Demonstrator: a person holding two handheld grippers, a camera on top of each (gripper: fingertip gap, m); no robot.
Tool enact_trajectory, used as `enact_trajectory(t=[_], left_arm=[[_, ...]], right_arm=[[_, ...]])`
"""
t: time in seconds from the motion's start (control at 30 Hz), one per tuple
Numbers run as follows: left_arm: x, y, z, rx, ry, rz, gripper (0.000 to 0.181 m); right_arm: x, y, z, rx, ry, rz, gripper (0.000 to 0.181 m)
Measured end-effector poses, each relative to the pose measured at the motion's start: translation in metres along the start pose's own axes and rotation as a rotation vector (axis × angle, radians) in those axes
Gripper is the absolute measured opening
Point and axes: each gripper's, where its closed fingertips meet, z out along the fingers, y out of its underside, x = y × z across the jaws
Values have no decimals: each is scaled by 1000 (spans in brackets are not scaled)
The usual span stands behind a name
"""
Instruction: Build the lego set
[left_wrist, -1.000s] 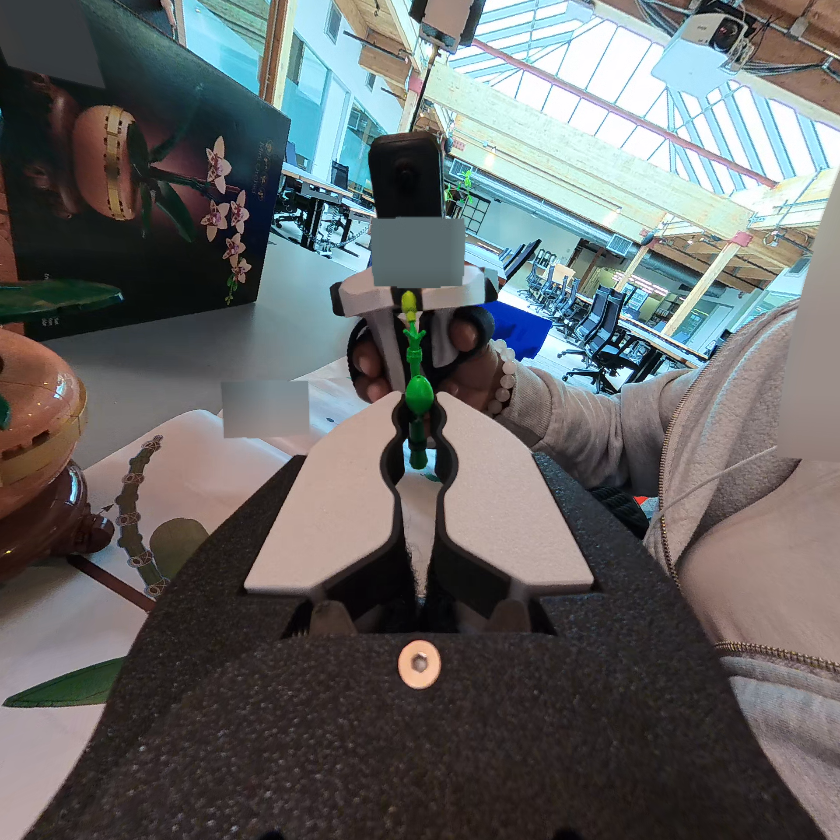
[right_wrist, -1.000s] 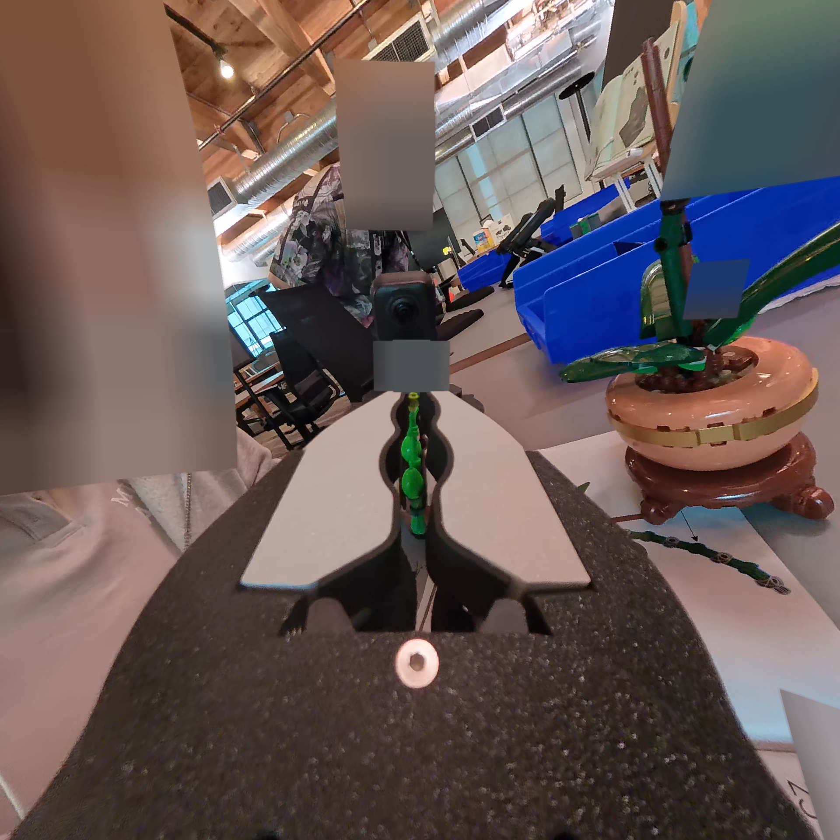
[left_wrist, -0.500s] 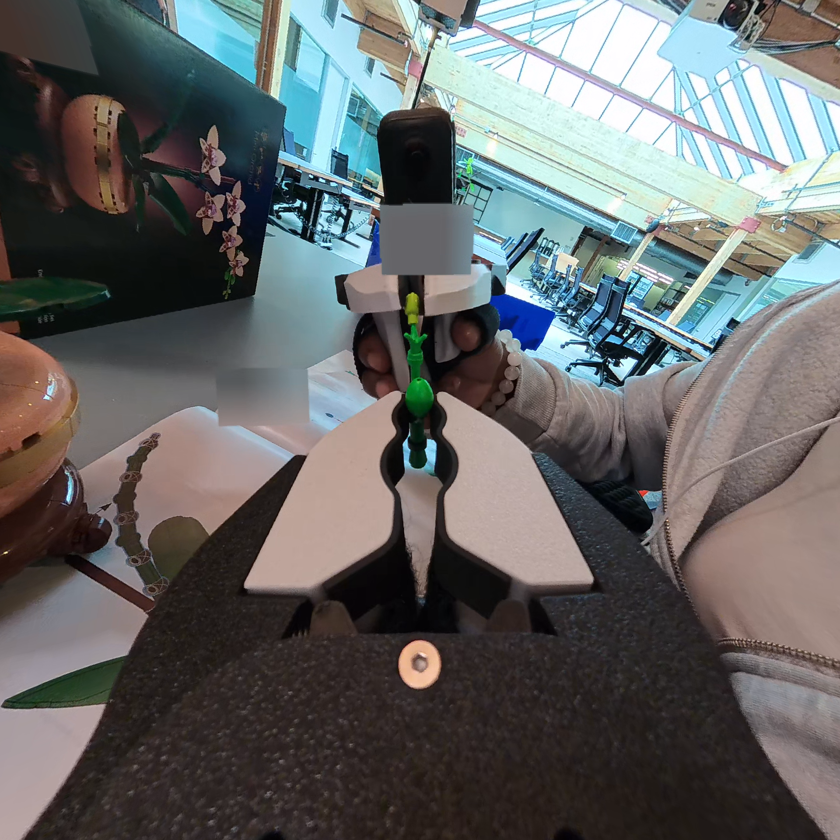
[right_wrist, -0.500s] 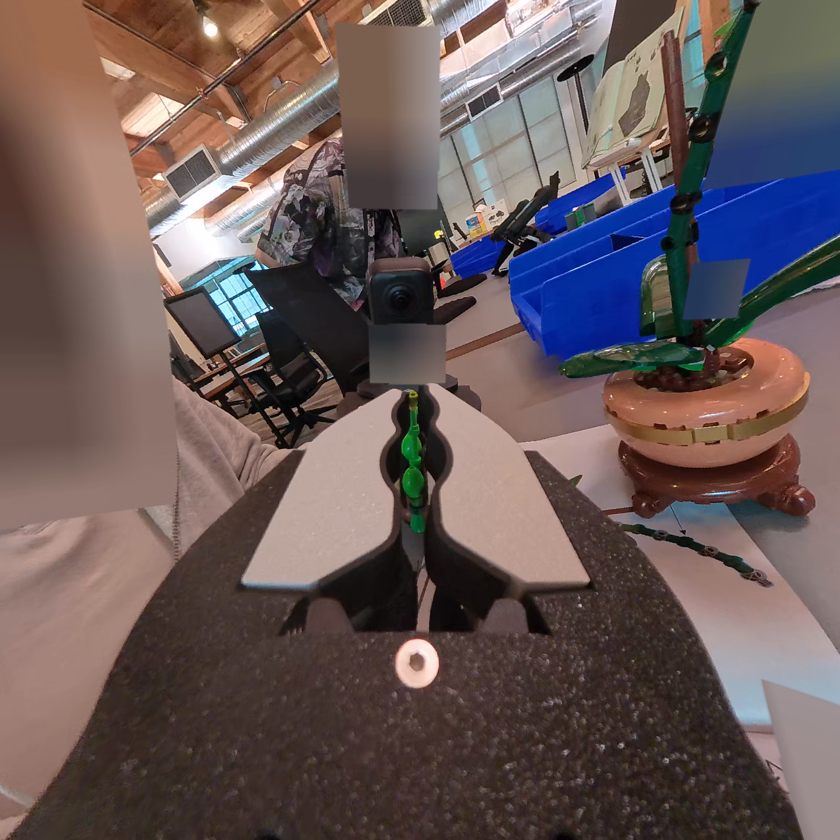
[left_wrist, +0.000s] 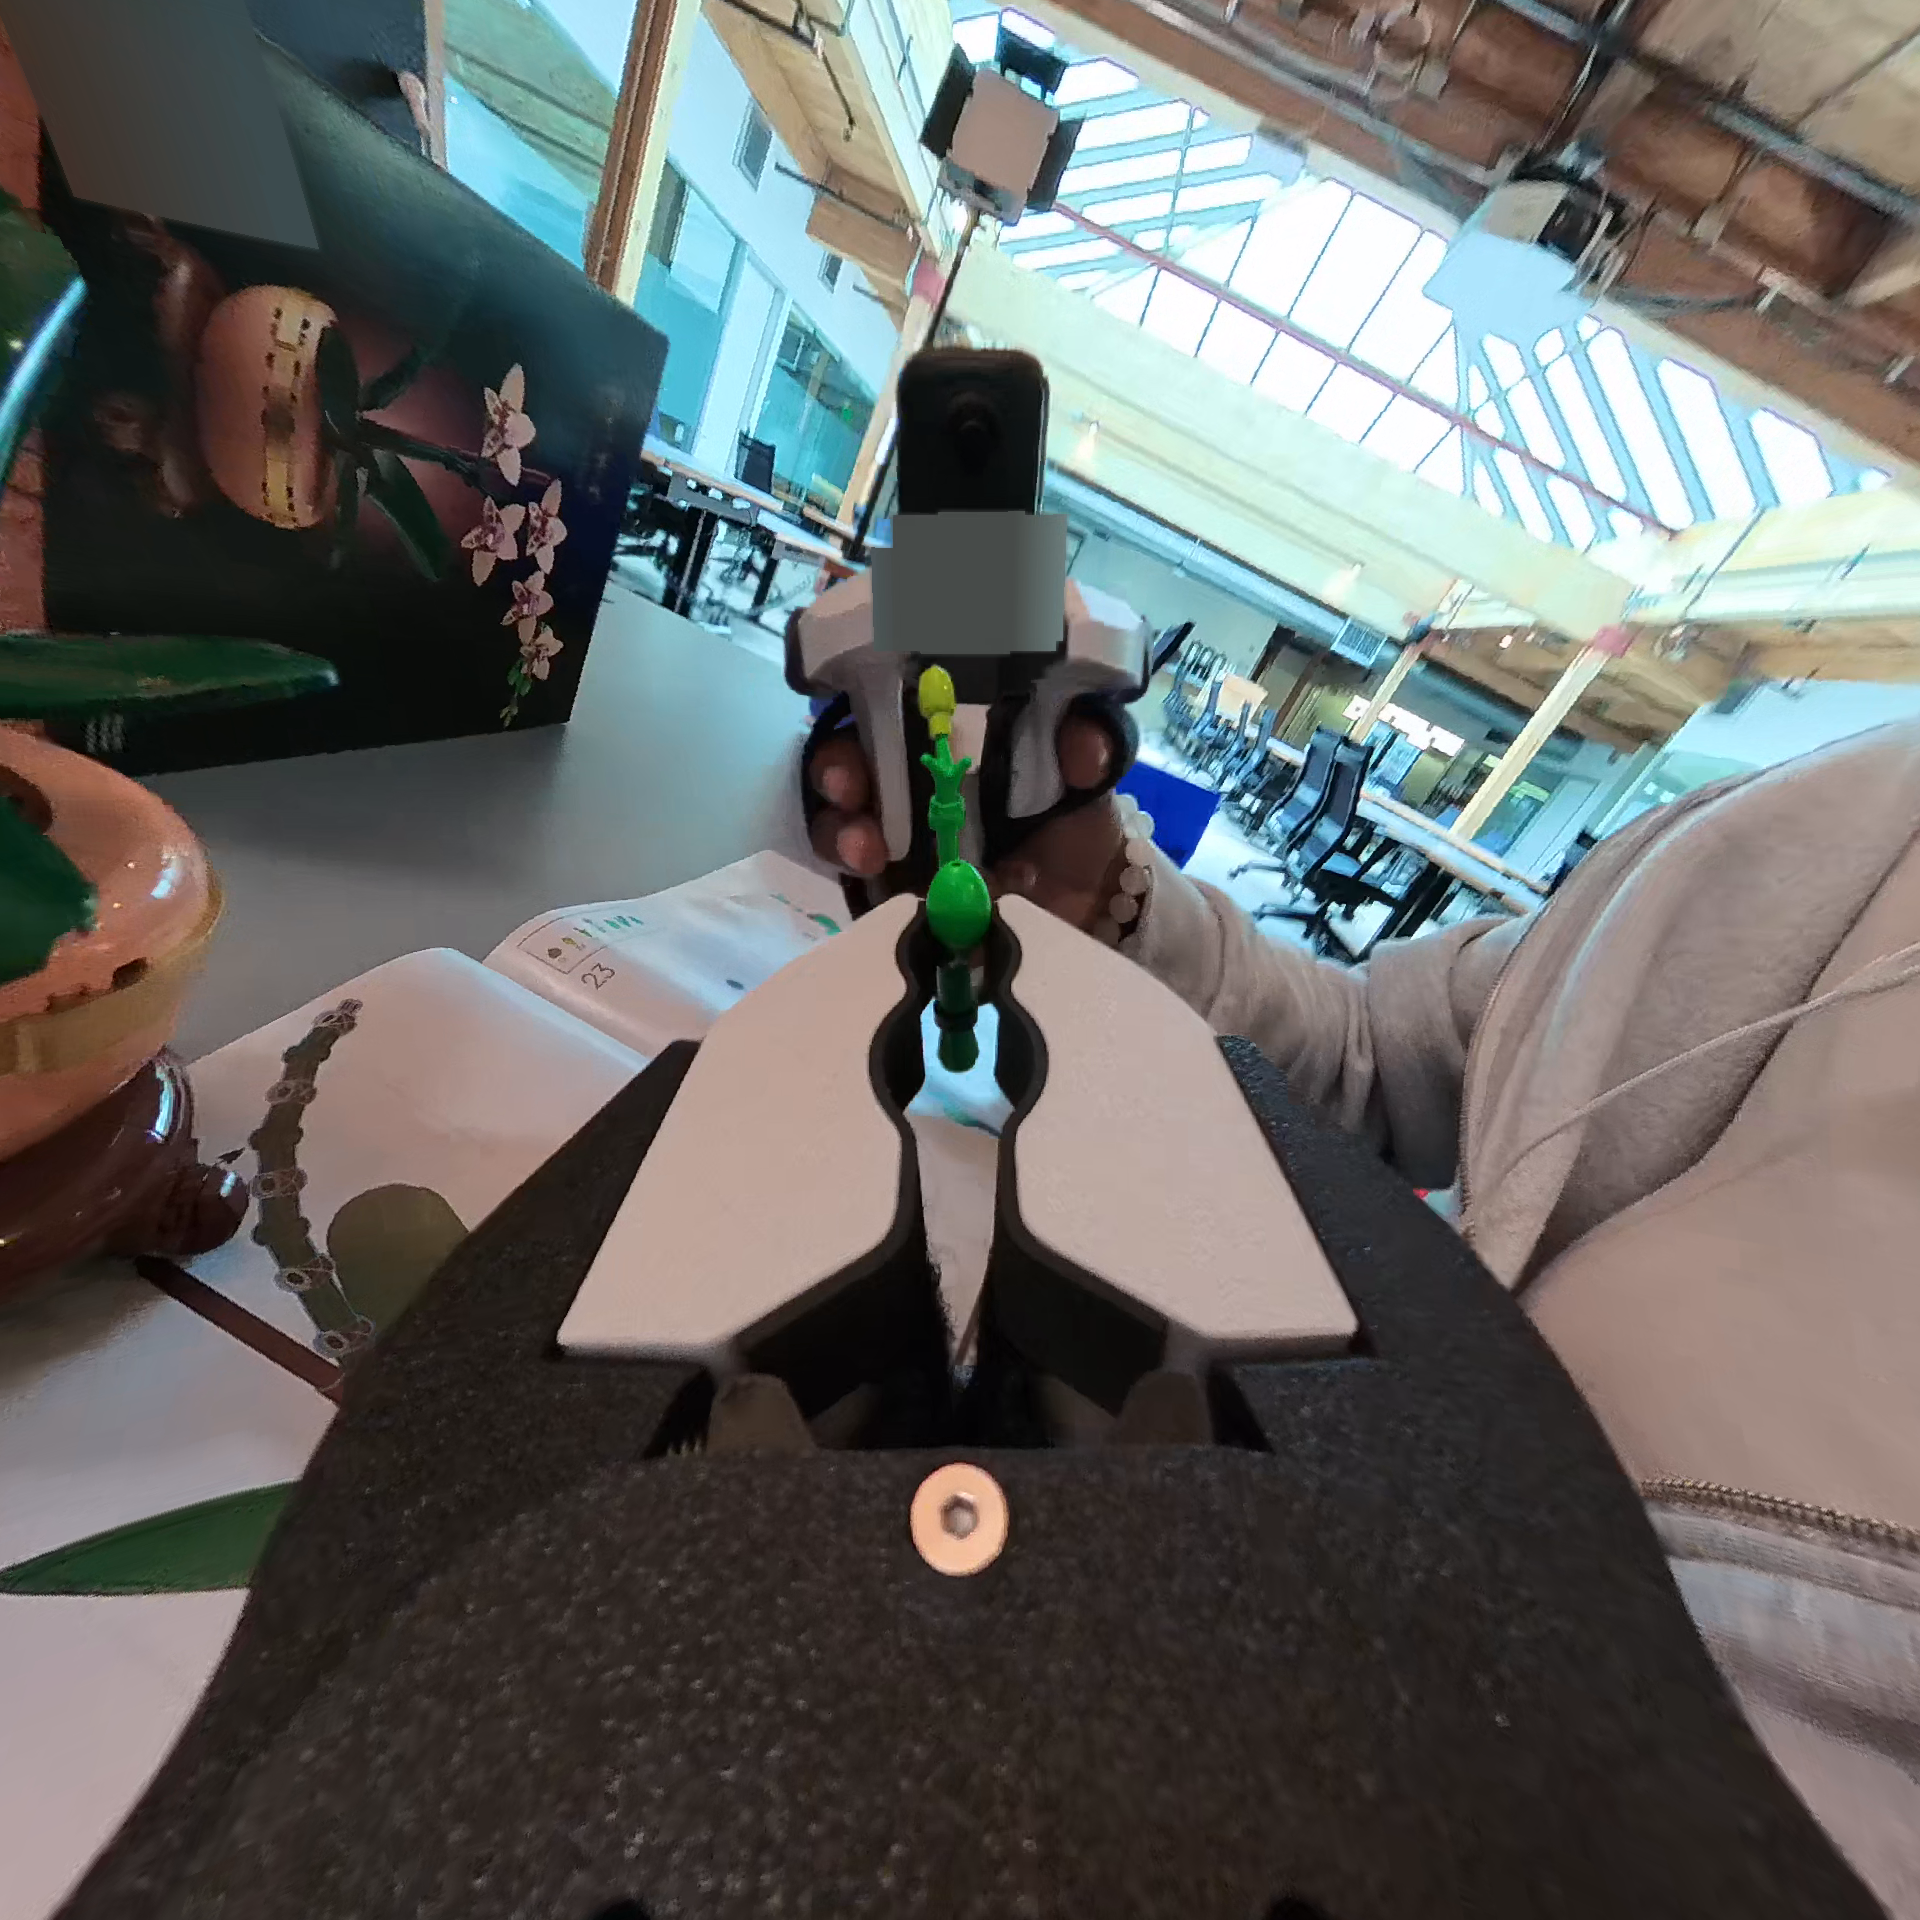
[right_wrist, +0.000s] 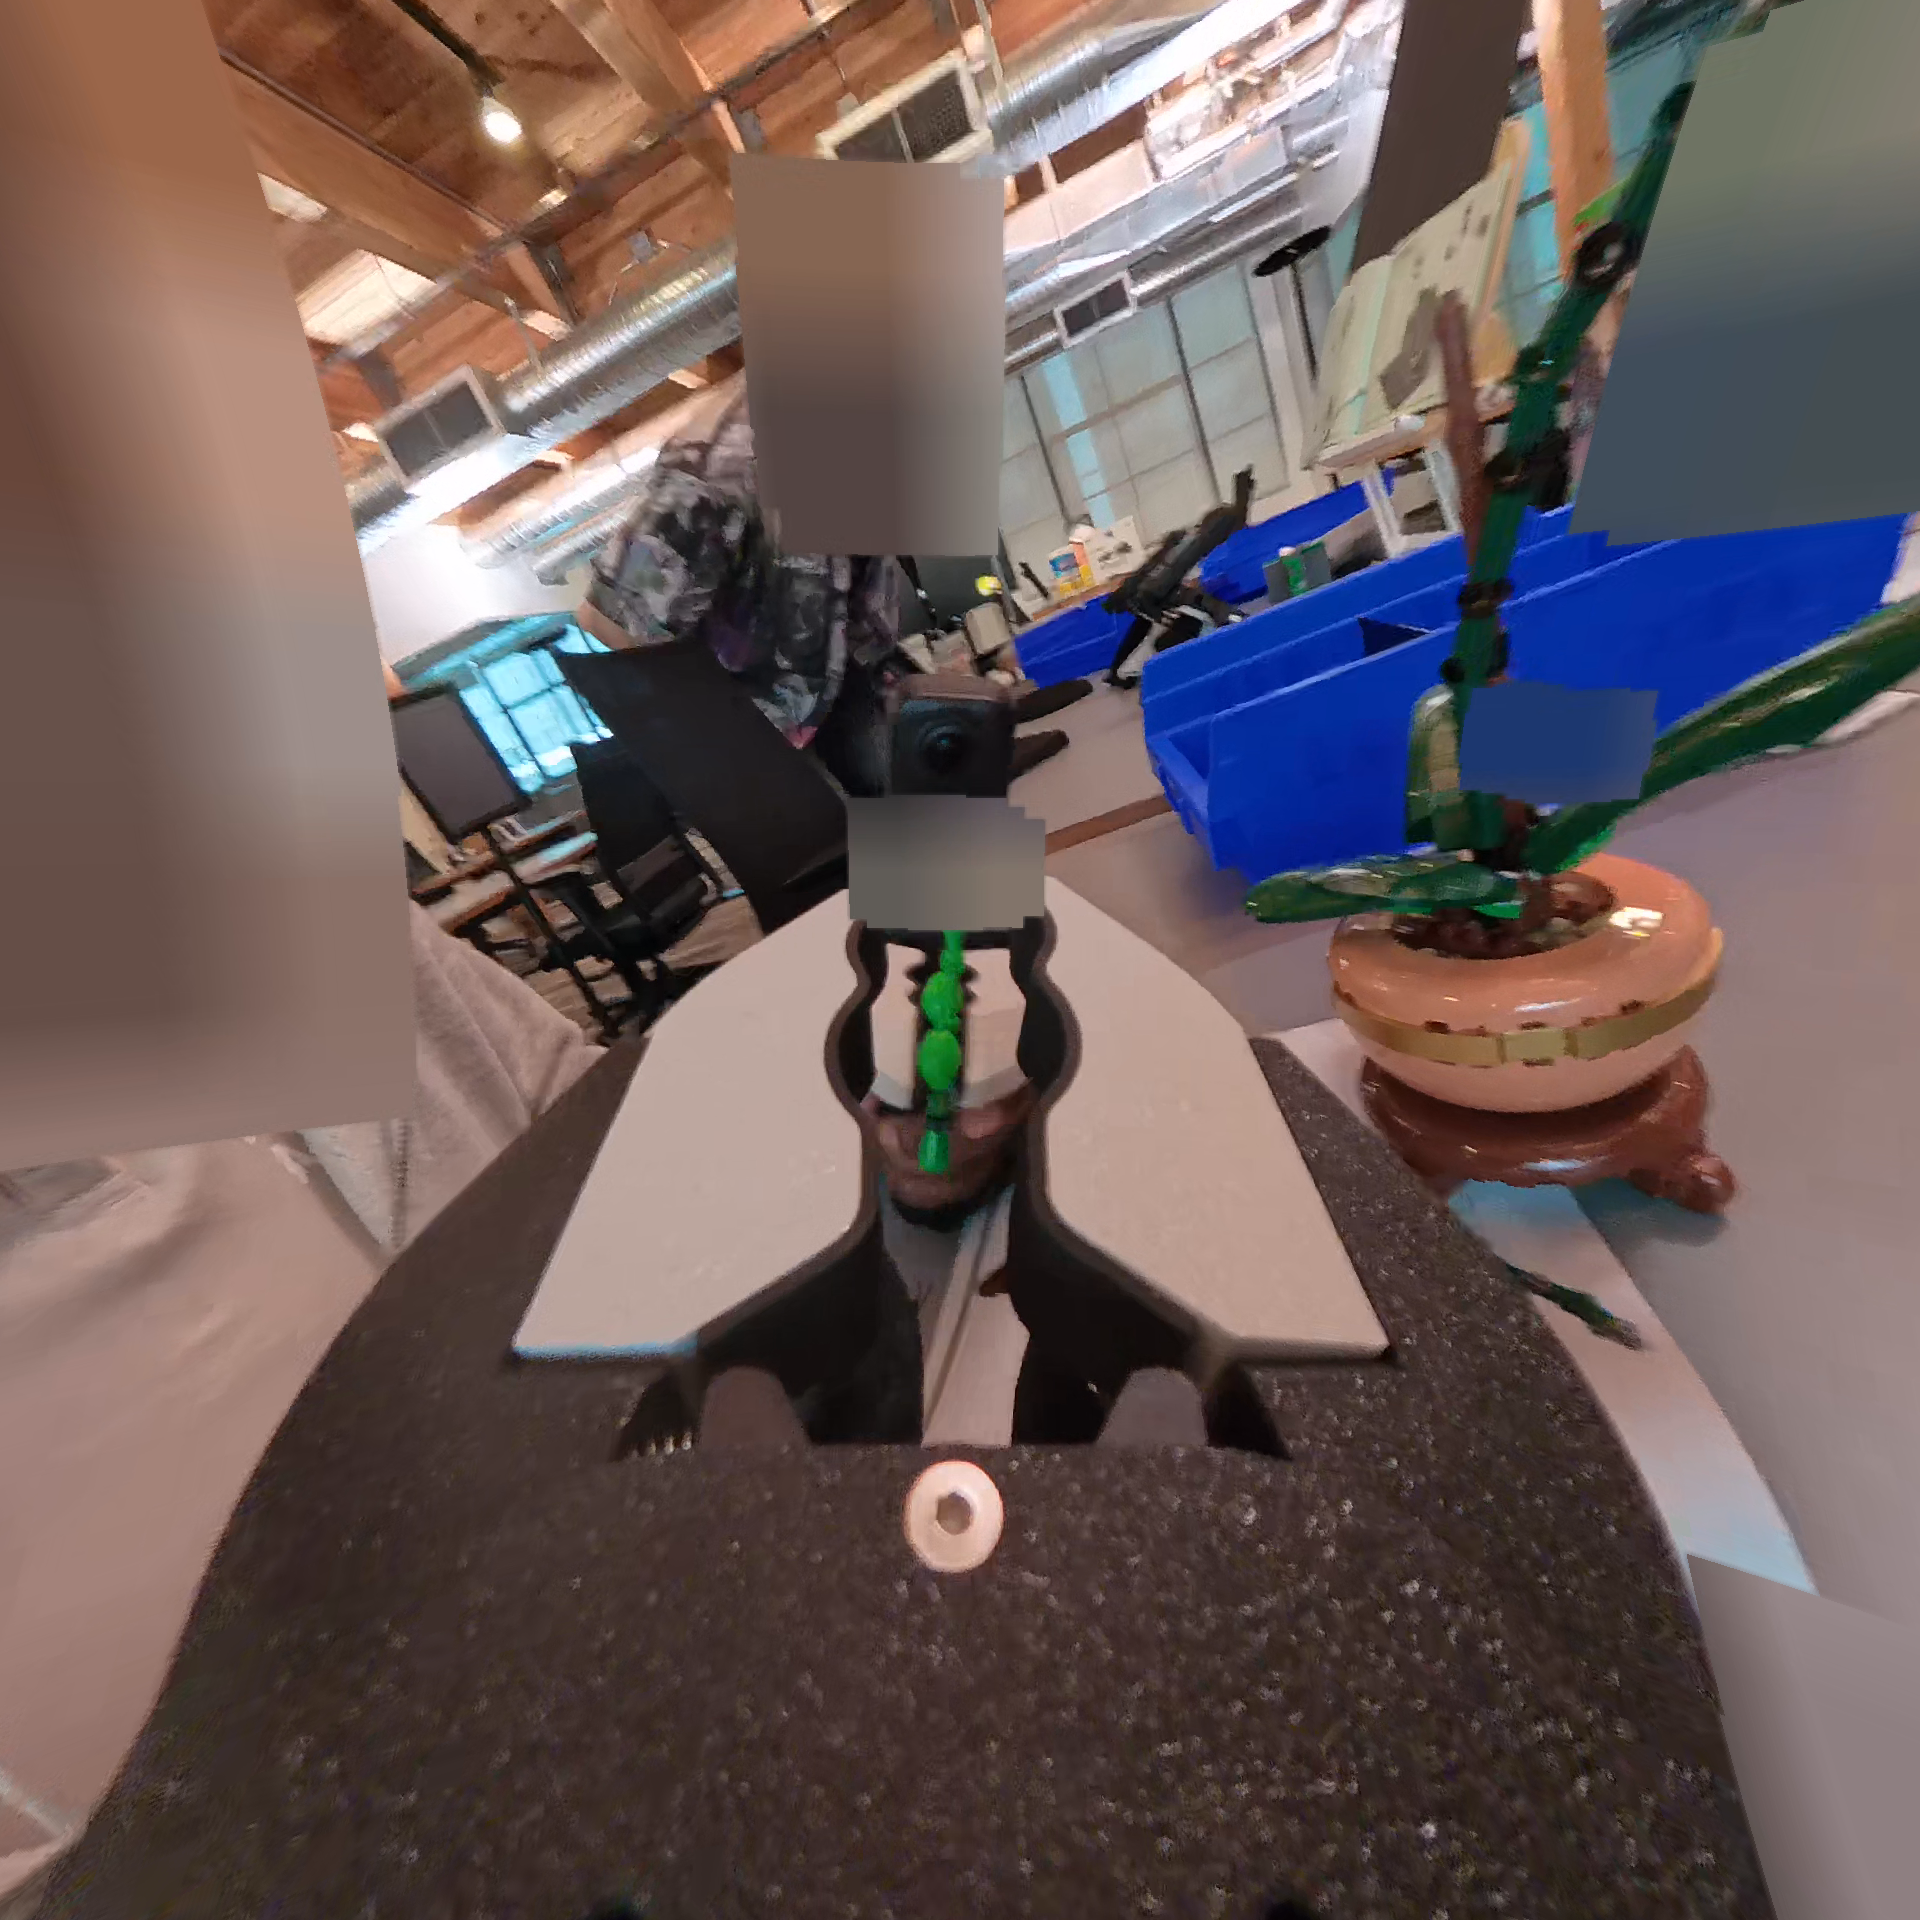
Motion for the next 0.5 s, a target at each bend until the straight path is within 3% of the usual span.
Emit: enact_trajectory(t=[0.1,0.27,0.5], left_arm=[[3,-3,-2,27,32,-34,7],[7,-4,-3,30,63,-53,7],[10,3,0,-15,70,-30,7]], right_arm=[[9,6,-5,-56,51,-26,18],[-5,25,11,-137,-44,35,15],[-9,38,22,-173,-60,51,9]])
